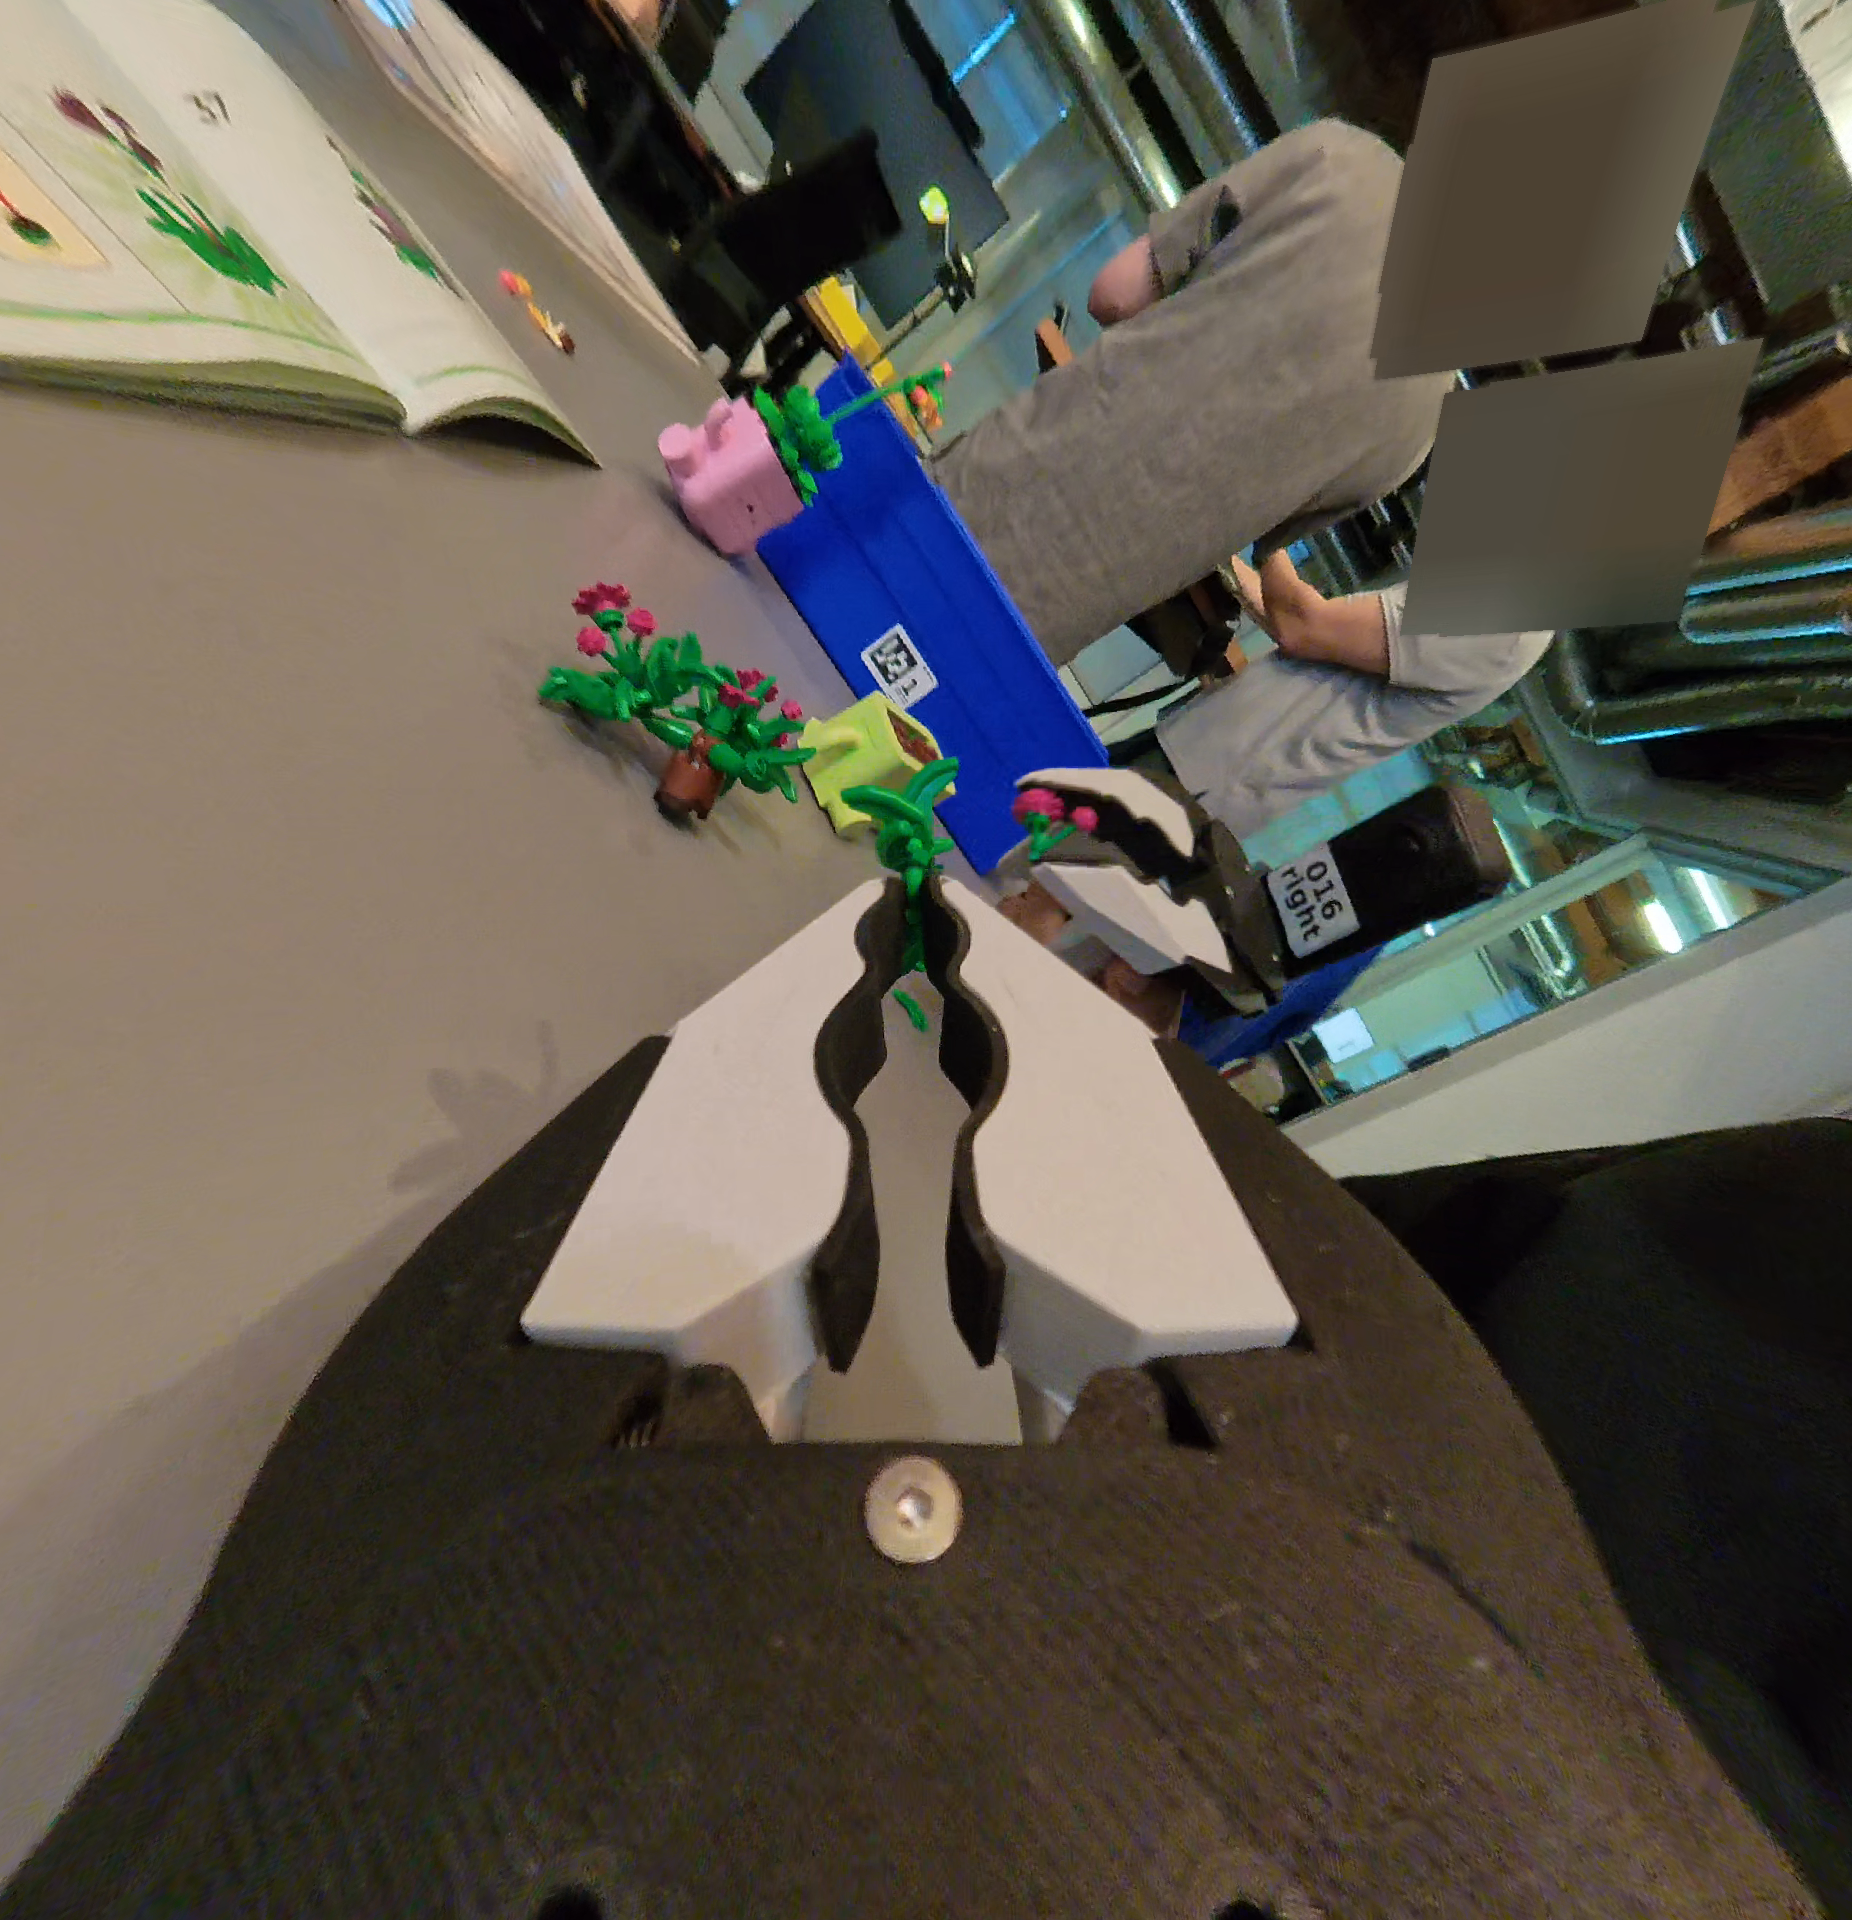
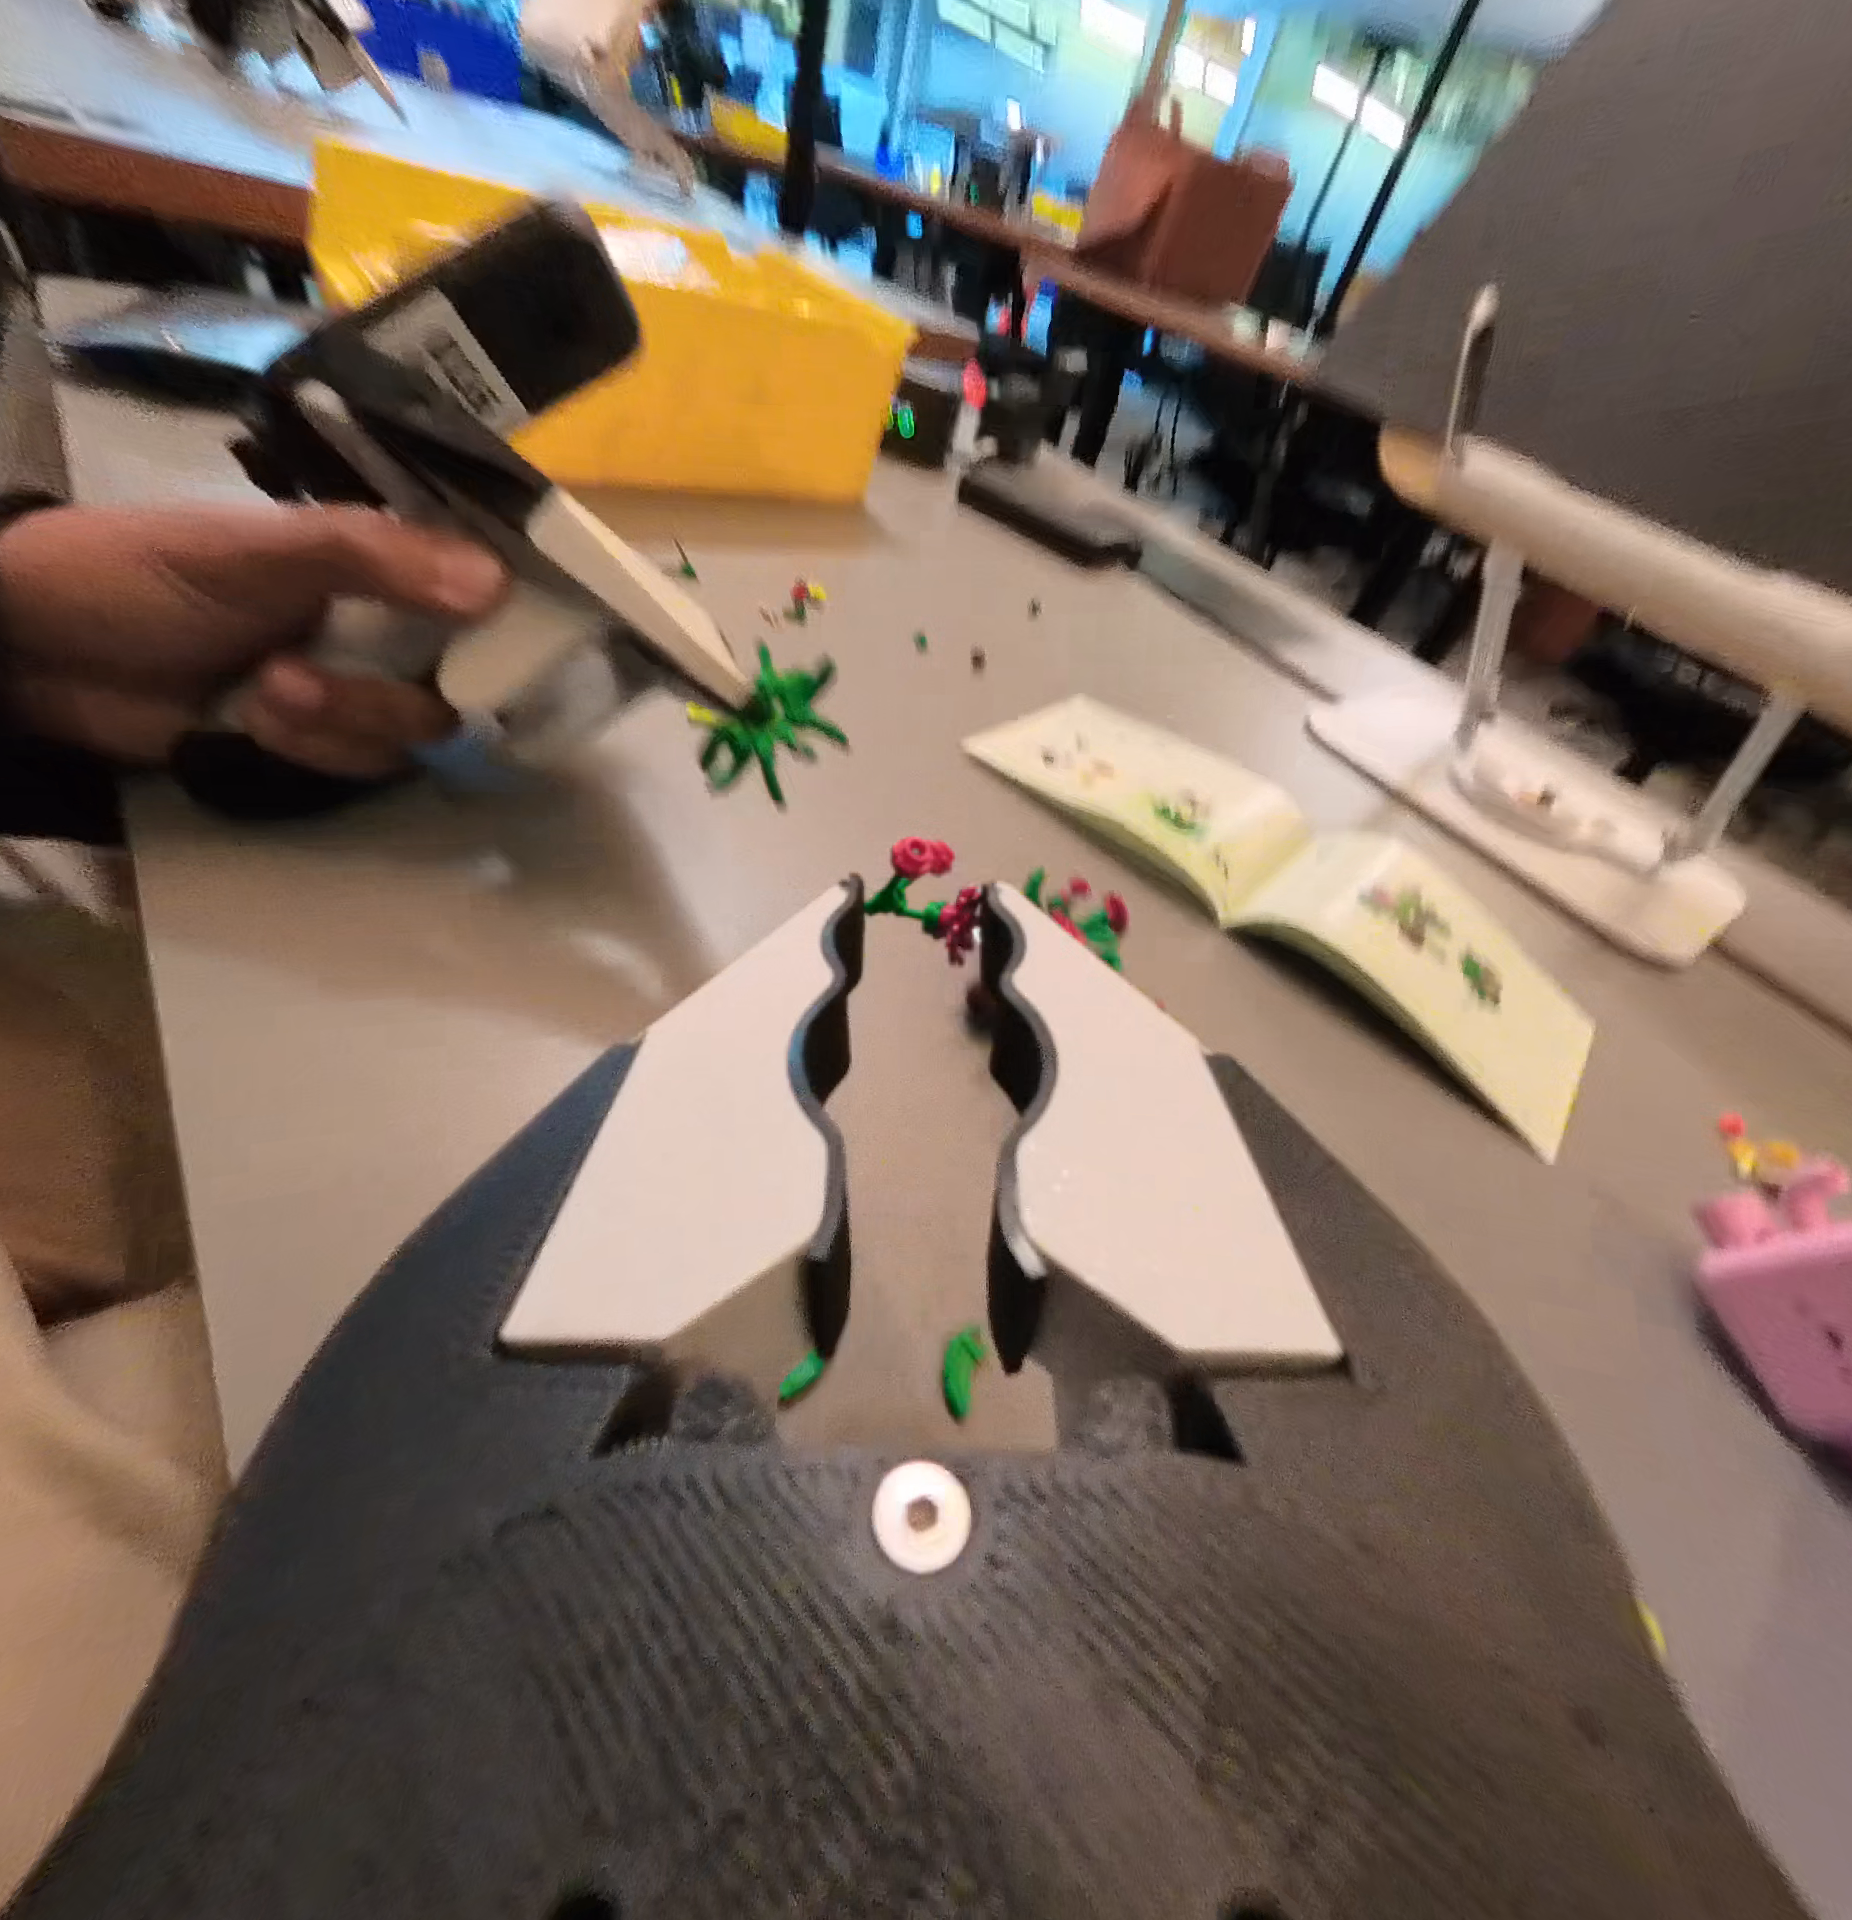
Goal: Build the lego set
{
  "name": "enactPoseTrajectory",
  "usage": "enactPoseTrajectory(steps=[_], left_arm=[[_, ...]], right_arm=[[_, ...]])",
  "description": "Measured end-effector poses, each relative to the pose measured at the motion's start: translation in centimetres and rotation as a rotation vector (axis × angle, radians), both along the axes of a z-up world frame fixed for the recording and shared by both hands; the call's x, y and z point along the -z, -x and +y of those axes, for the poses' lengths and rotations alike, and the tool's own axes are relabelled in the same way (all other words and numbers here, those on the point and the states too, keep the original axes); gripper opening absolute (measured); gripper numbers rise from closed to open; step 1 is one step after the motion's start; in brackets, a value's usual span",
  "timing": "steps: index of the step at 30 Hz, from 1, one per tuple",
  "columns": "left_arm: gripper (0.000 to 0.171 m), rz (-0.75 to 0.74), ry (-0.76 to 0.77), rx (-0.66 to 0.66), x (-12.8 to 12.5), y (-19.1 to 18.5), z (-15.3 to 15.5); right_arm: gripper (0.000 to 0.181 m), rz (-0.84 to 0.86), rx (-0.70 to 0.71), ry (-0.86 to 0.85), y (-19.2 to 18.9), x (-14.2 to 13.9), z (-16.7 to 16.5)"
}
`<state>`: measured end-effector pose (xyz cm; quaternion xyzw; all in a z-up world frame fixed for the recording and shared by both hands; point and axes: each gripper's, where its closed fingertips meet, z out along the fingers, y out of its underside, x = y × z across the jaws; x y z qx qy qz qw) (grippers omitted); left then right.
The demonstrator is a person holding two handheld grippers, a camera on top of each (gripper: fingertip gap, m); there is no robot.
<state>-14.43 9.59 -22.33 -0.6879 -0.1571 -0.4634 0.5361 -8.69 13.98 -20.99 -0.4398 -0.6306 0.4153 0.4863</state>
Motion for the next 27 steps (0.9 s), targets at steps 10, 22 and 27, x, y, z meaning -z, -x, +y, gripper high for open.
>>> enactPoseTrajectory(steps=[10,22,27], left_arm=[[0.000,-0.116,0.025,0.149,0.0,-4.0,0.3],[0.000,-0.094,-0.015,-0.046,-0.3,-1.0,0.3],[0.000,-0.104,-0.002,-0.031,-0.2,-1.1,0.4]], right_arm=[[0.020,0.129,0.029,-0.433,1.4,-0.3,-3.5],[0.021,-0.324,-0.098,-0.352,0.2,5.6,-3.3],[0.022,-0.511,0.001,-0.269,-1.1,7.7,-1.7]])
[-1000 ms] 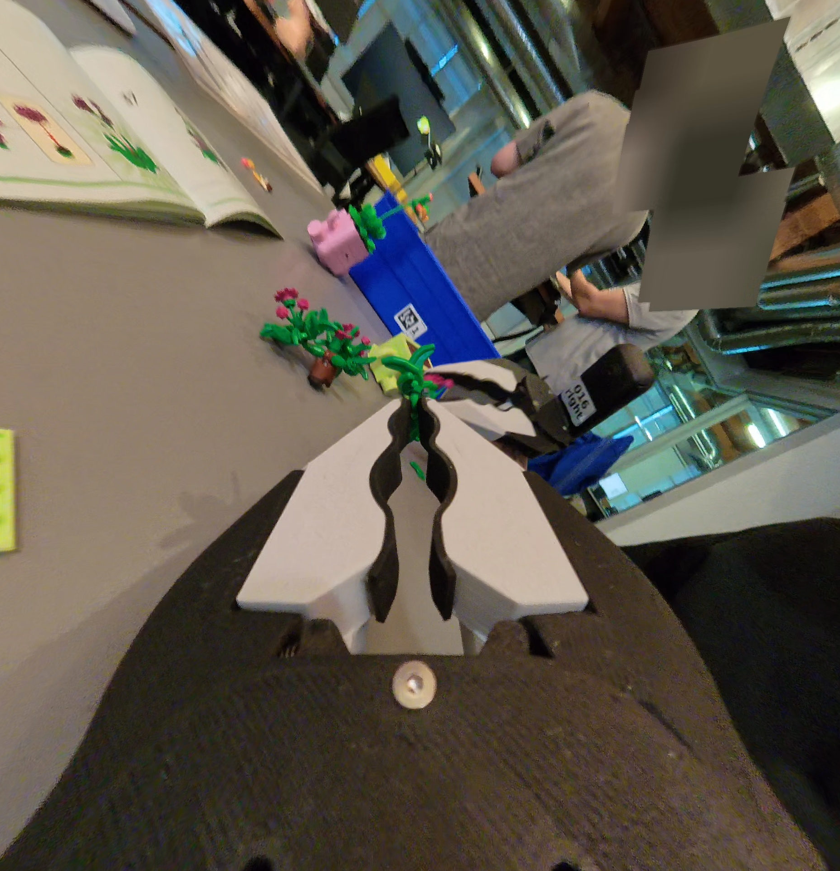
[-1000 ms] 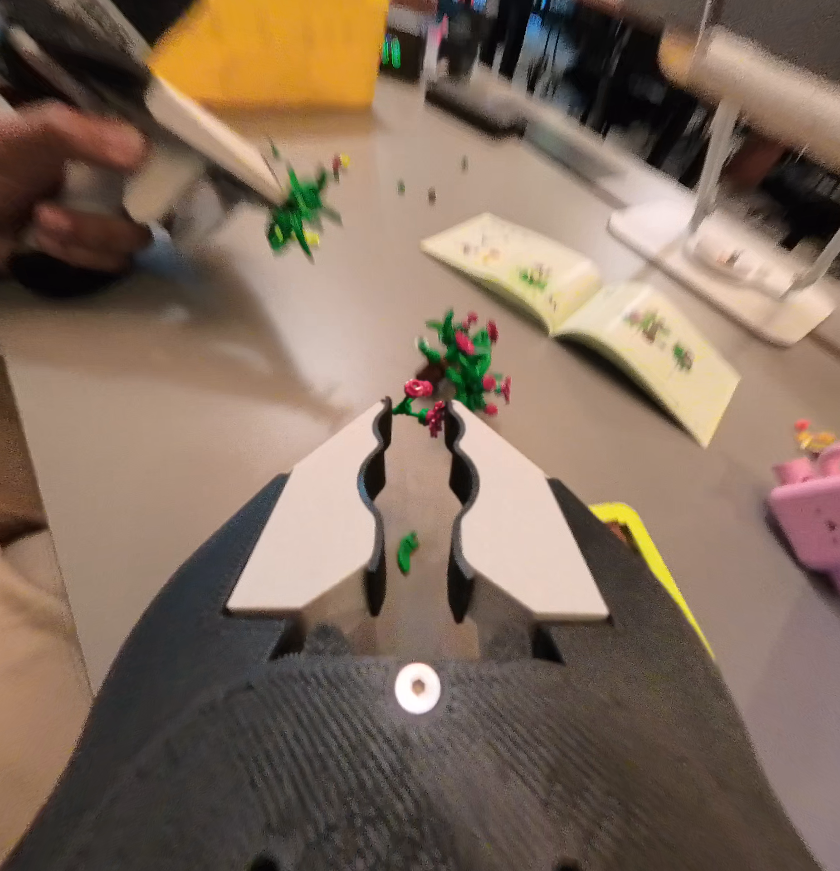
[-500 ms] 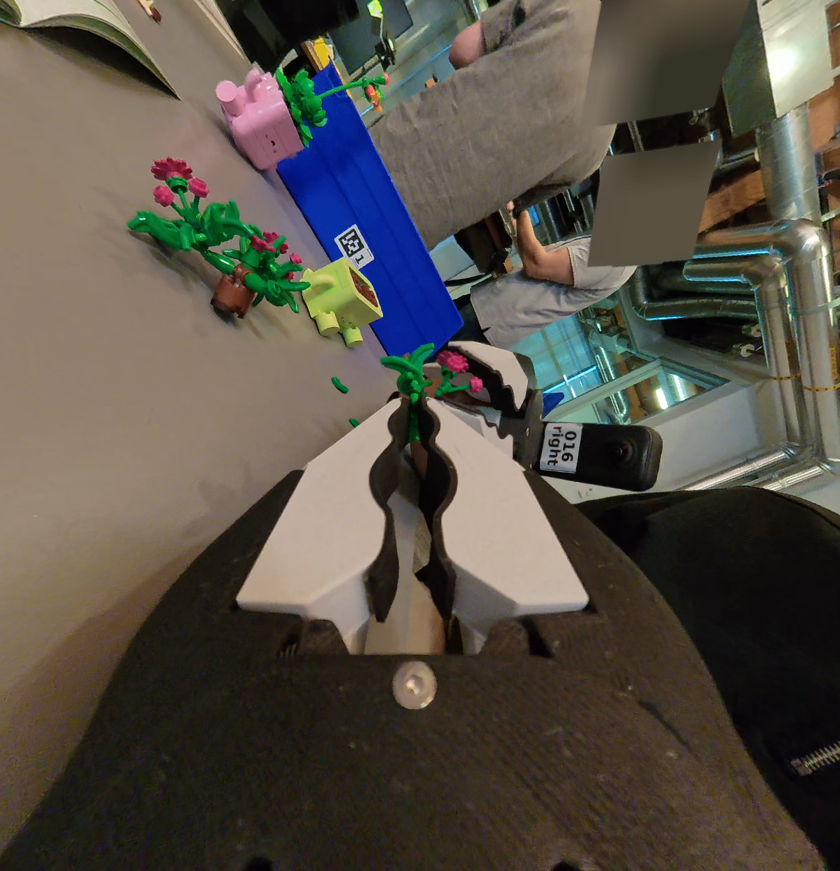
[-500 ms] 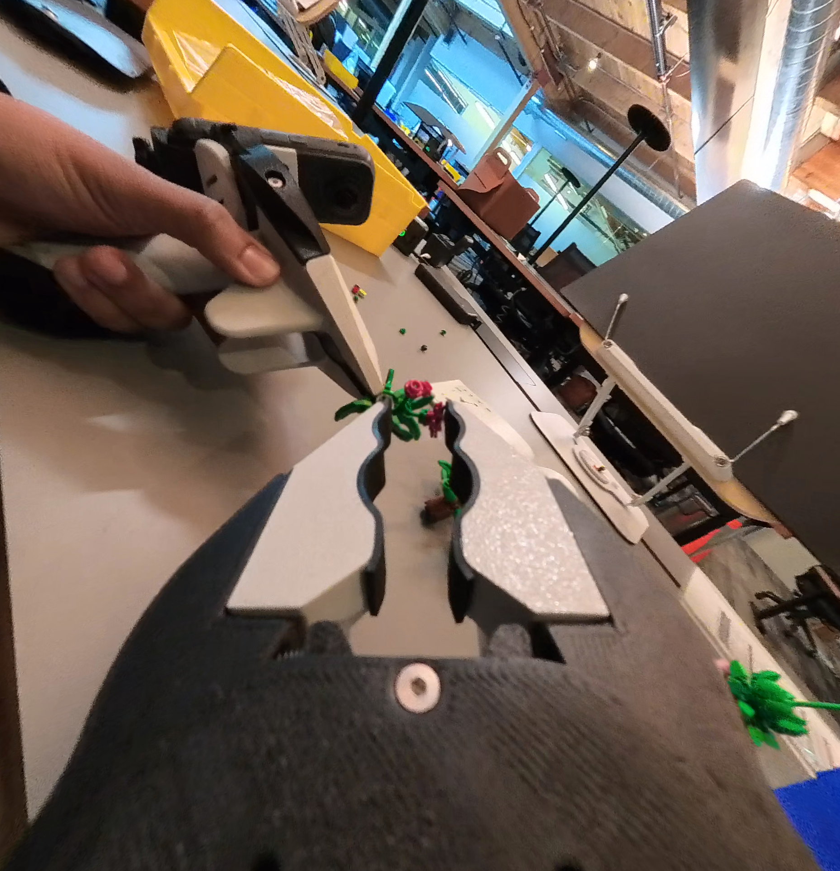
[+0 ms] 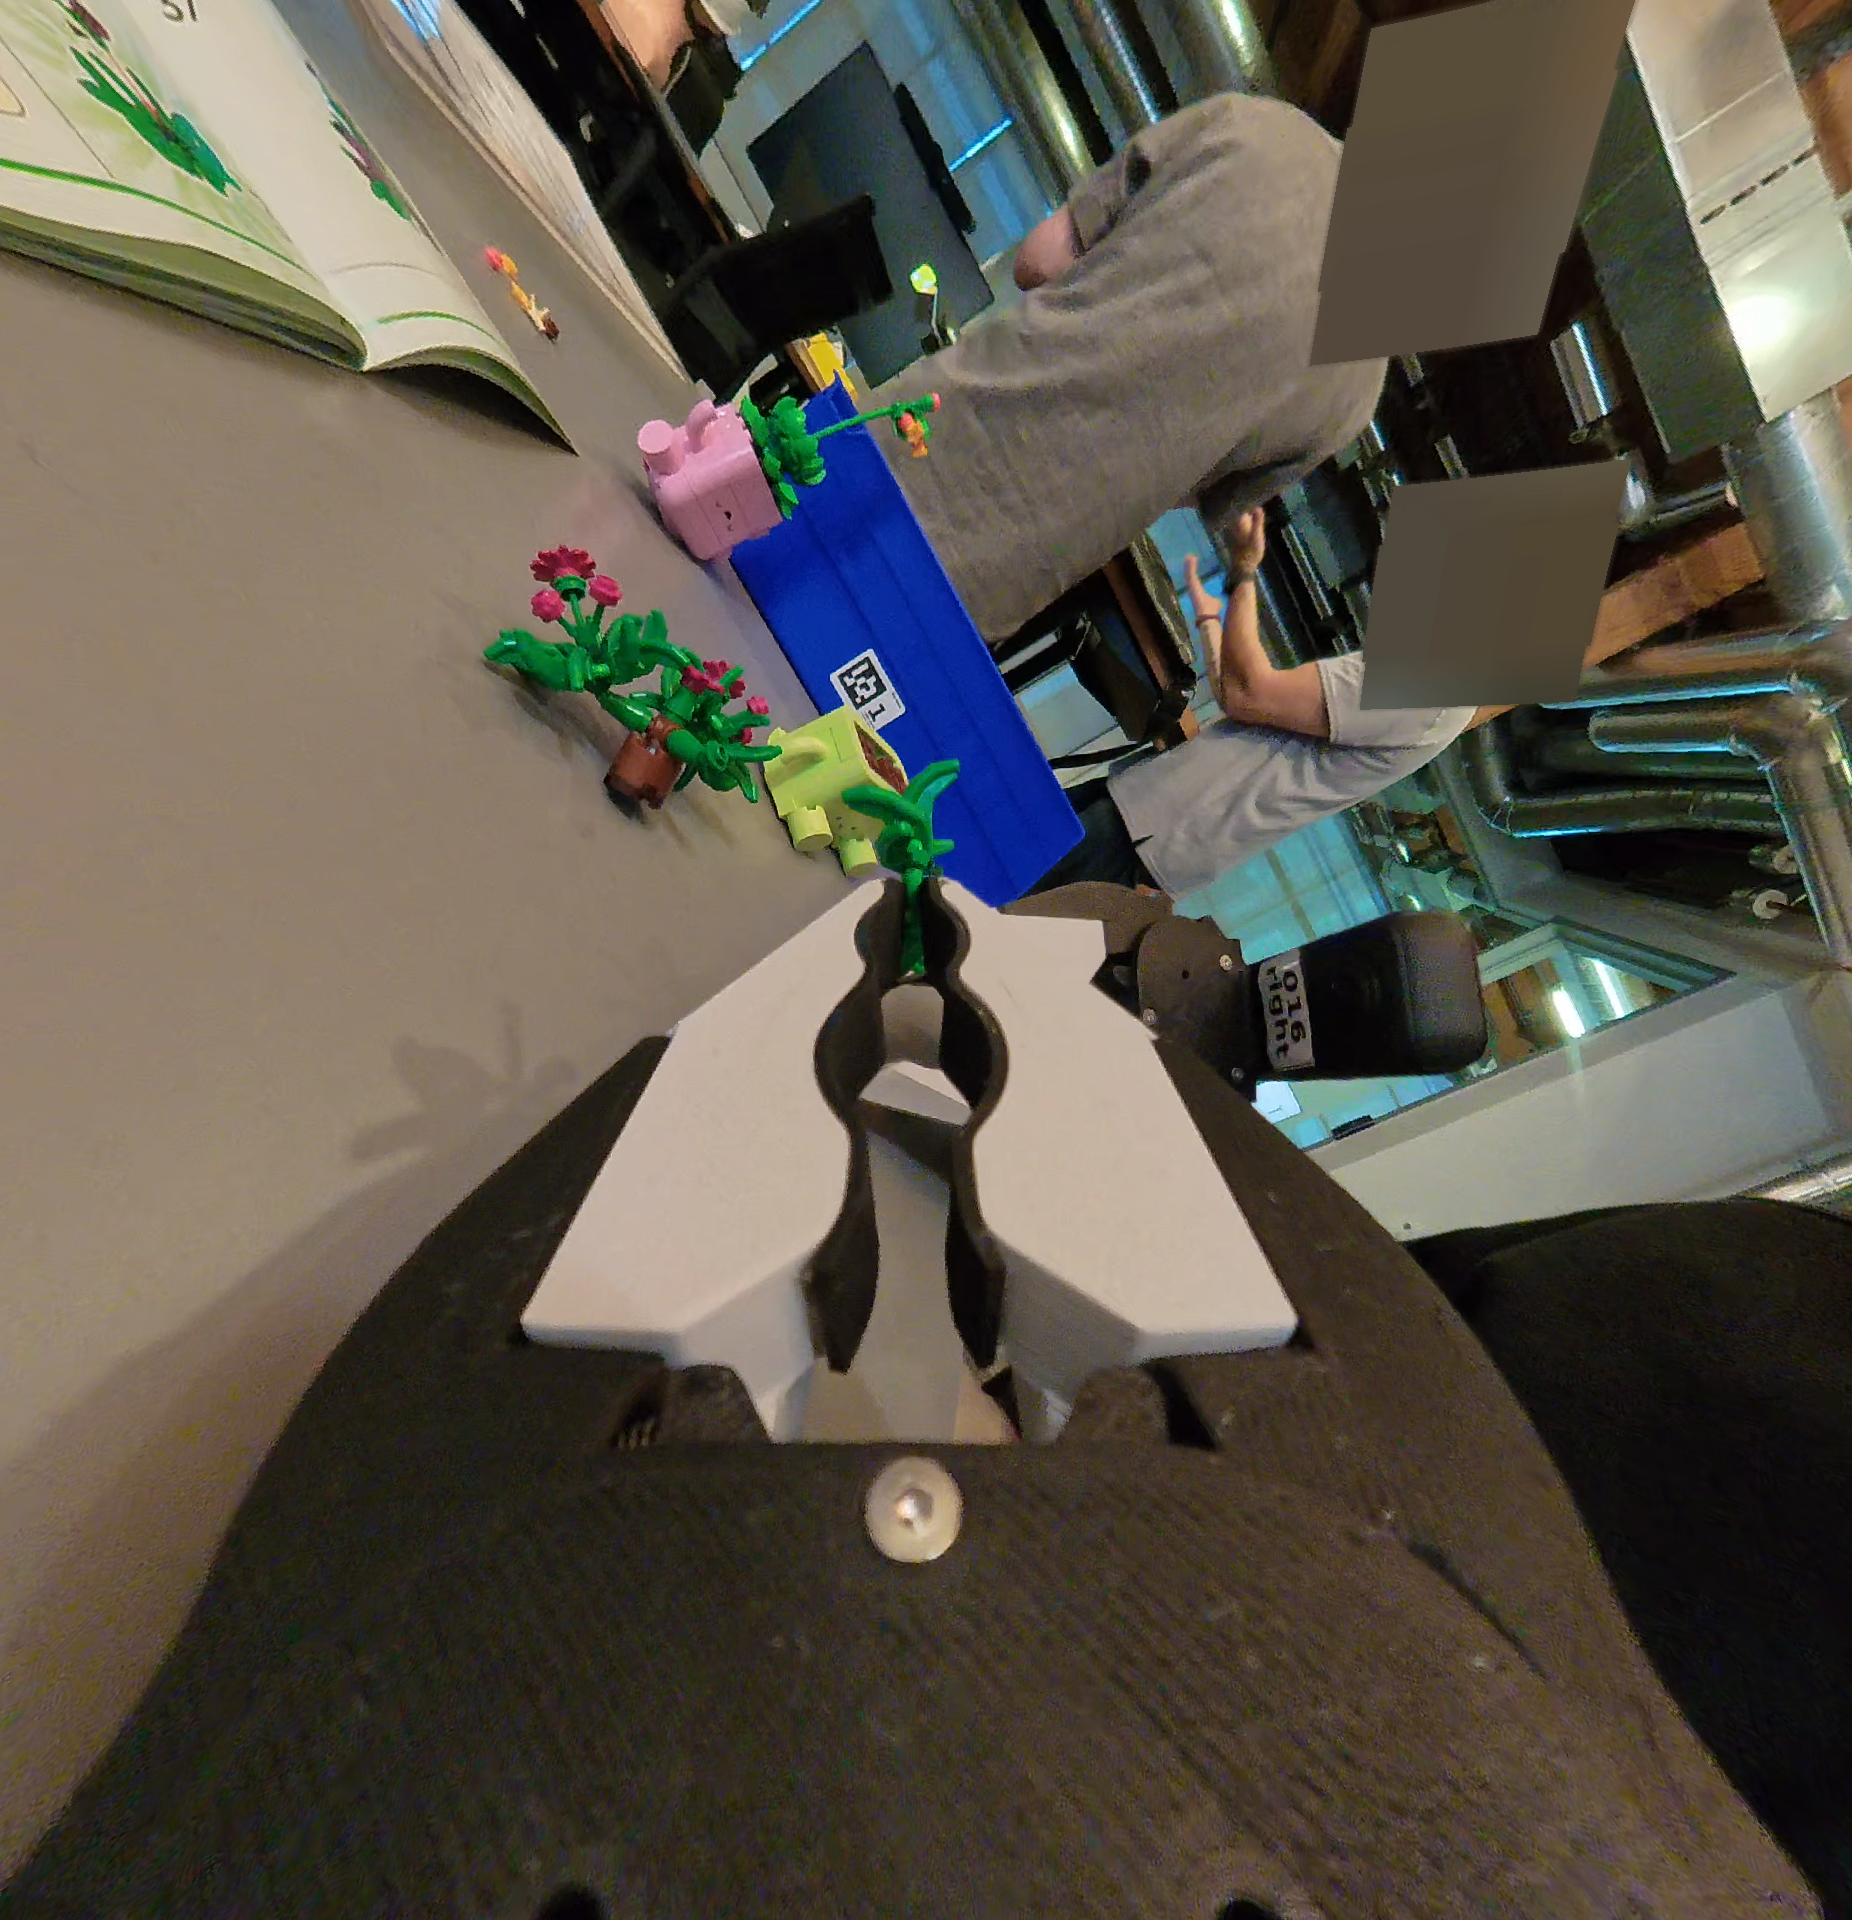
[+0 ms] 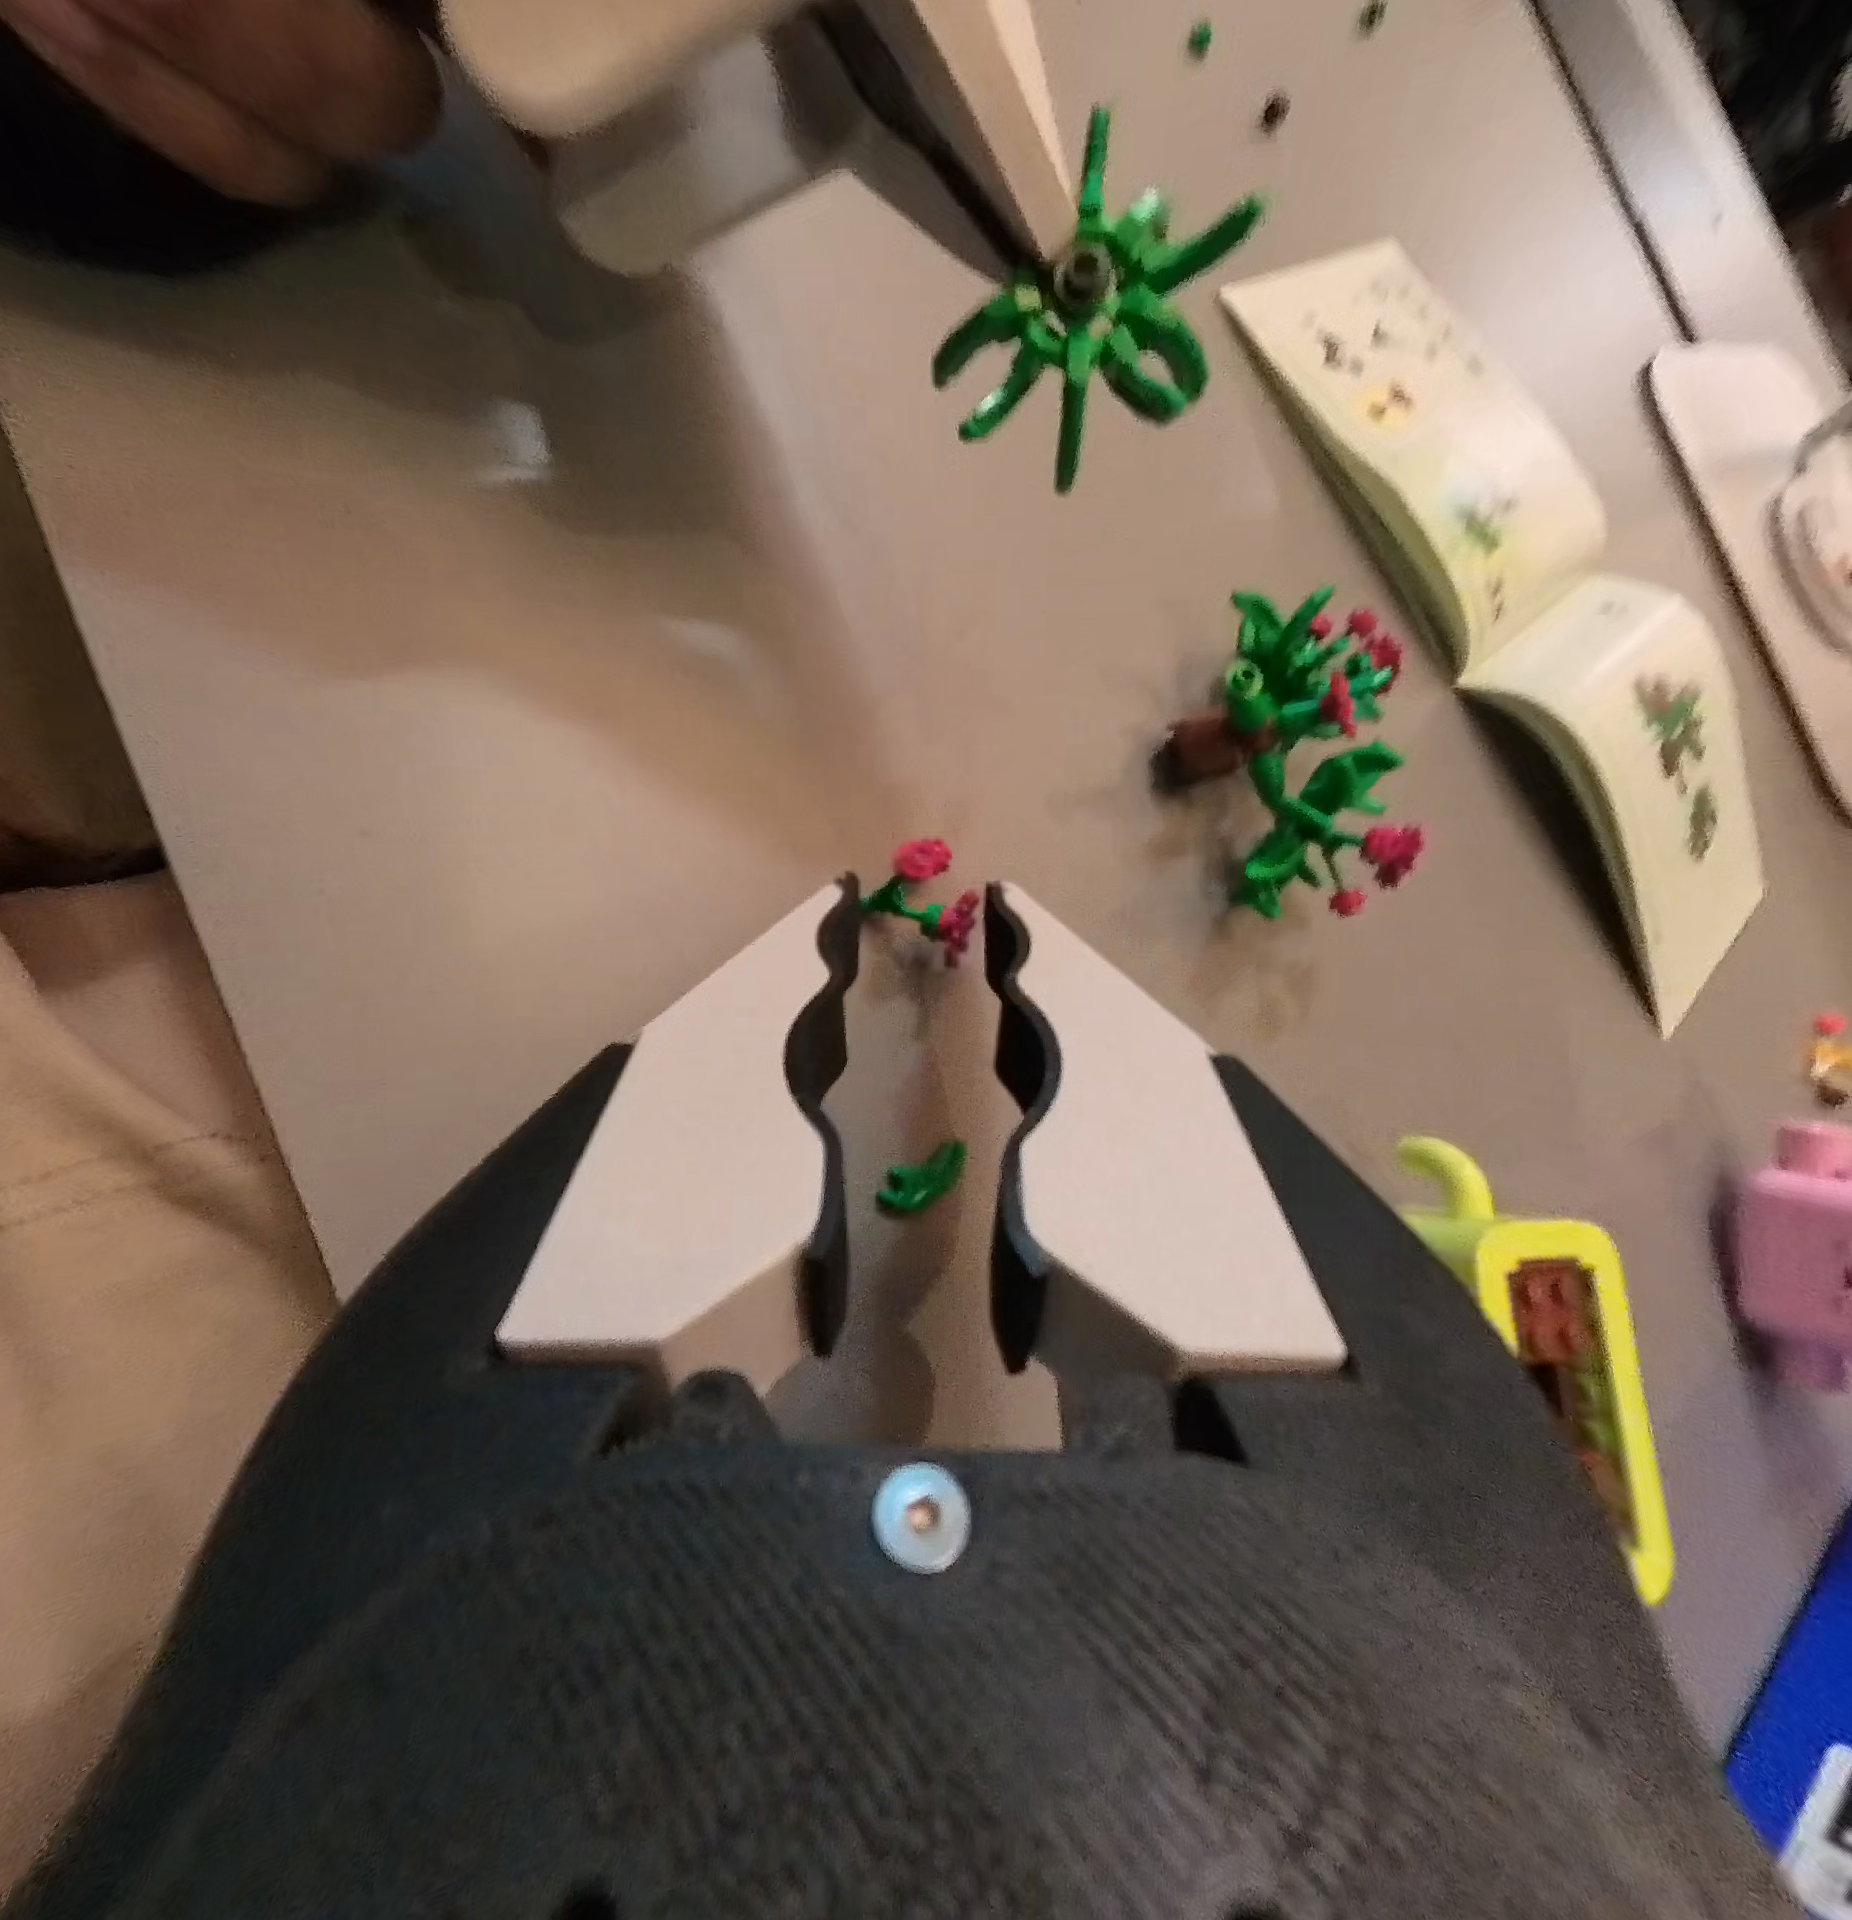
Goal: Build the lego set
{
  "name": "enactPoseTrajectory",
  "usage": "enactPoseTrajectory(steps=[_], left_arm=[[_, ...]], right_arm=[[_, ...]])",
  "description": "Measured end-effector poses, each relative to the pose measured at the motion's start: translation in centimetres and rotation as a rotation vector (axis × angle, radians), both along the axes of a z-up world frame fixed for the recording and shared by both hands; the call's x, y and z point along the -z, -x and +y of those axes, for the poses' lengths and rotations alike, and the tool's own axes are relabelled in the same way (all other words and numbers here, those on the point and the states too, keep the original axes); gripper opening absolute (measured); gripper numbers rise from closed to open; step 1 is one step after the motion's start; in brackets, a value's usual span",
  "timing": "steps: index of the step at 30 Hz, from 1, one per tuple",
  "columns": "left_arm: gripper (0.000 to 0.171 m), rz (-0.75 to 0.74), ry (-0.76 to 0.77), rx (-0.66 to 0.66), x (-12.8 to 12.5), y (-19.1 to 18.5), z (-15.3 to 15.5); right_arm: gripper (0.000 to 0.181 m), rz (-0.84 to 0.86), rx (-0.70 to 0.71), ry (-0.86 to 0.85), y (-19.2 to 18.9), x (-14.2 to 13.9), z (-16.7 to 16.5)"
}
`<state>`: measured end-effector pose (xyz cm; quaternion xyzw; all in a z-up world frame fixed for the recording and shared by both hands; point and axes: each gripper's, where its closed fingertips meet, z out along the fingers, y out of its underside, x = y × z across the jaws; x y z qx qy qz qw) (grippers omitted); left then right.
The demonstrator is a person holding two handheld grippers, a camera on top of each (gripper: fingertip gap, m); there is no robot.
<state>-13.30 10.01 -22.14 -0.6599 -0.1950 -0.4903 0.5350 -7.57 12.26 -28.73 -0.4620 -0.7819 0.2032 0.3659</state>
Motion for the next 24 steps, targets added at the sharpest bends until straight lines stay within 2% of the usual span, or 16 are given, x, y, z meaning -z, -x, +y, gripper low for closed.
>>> enactPoseTrajectory(steps=[3,5,8,12,16,19,21,24], left_arm=[[0.000,-0.012,0.000,0.010,0.0,-0.1,0.0],[0.000,-0.025,-0.005,0.018,-0.1,-0.1,0.0],[0.000,-0.042,-0.029,0.043,-0.5,-0.3,-0.2],[0.000,-0.049,-0.073,0.087,-1.1,-0.9,-0.4],[0.000,-0.036,-0.090,0.112,-1.4,-1.3,-0.6],[0.000,-0.013,-0.129,0.154,-1.8,-2.0,-0.8],[0.000,0.004,-0.161,0.201,-2.2,-2.9,-1.0],[0.000,0.046,-0.213,0.254,-2.7,-4.1,-1.4]], right_arm=[[0.030,0.001,0.035,0.050,-0.2,-0.1,0.1],[0.045,0.018,0.047,0.093,-0.2,-0.5,0.1],[0.054,0.133,0.064,0.232,0.4,-2.9,-0.1],[0.053,0.356,0.040,0.521,1.3,-7.4,-1.1],[0.049,0.394,0.059,0.617,0.7,-7.7,0.0],[0.046,0.435,0.041,0.761,0.1,-9.0,0.2],[0.041,0.465,0.005,0.863,-0.4,-10.1,0.0],[0.041,0.411,-0.029,0.919,-0.2,-9.5,-1.1]])
